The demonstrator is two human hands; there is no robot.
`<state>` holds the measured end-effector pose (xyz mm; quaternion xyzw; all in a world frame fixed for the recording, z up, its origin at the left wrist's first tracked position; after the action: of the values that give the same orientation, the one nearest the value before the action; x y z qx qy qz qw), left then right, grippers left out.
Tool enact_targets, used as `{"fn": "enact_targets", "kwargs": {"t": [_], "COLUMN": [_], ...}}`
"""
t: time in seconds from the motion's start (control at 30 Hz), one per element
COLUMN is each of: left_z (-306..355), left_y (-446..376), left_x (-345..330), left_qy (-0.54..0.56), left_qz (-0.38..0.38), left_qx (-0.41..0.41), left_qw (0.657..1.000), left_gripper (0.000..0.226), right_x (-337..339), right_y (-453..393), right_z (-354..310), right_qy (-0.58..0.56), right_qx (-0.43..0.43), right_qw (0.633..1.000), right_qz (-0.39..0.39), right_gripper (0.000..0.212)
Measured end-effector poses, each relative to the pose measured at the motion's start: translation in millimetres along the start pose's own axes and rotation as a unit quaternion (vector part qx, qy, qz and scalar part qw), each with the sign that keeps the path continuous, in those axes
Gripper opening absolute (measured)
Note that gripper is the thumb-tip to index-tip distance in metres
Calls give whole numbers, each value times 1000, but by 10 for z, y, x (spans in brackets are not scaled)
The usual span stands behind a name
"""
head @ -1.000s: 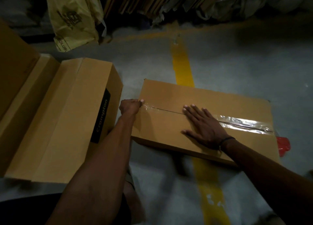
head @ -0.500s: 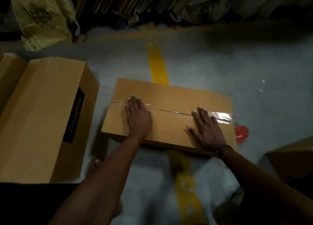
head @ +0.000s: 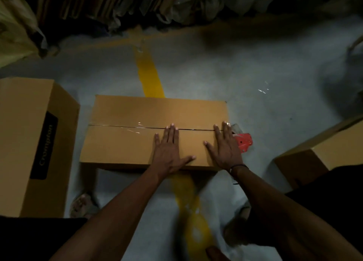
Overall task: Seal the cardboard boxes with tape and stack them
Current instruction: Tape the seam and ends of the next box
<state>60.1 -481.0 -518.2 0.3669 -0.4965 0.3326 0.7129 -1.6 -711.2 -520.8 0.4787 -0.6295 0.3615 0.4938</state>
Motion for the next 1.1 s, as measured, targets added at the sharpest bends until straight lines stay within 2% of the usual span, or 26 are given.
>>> {"fn": "enact_targets", "kwargs": {"t": [0.17,0.27,0.33,0.4,0.5,0.57,0.67,0.73,0.83,0.9,1.0,1.1], "left_z": [3,-23,-61,-140,-218,-158,76,241,395,419,389,268], "left_y": [192,416,579,769,1094,1279,1402,1400,1351,1310,1251,1162], "left_x": [78,171,229,237,201,165,172,164,115,58,36,53], "left_qy": [-49,-97,-131,-133,-58,49,207,273,310,307,307,302], "left_qz": [-33,-40,-32,-8,40,42,51,47,56,61,75,77], "left_qx": [-27,-36,-35,4,127,227,351,397,404,395,399,394], "left_qw": [998,994,990,991,989,972,912,875,859,864,861,865], "left_gripper": [134,117,103,94,89,89,86,89,104,113,113,111], "right_x": [55,139,155,152,146,175,244,308,396,396,254,134], "right_y": [26,137,262,436,685,757,616,393,-82,-410,-677,-658], "right_z": [-66,-200,-299,-430,-582,-615,-543,-459,-366,-313,-208,-151], "right_qy": [-31,-48,-15,43,116,129,123,83,-3,-9,2,1], "right_qx": [-81,-86,-75,-55,-2,15,-12,-34,-37,-53,-62,-55], "right_qw": [995,993,995,996,993,992,992,996,999,995,977,979], "right_qz": [-48,-65,-68,-60,-17,9,24,26,-20,-90,-203,-195], "right_gripper": [106,103,99,96,78,64,58,60,61,67,74,71]}}
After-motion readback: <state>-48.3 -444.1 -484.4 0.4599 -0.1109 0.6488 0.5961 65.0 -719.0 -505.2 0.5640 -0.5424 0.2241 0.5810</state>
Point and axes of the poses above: each hand's wrist, its own y-axis away from the middle knuckle, its own x-axis out of the back of the hand, z = x × y, the point moved 3 cm from there along -y, towards the middle knuckle, and after that the axes turned 7 degrees about z, right-handed, at the moved point
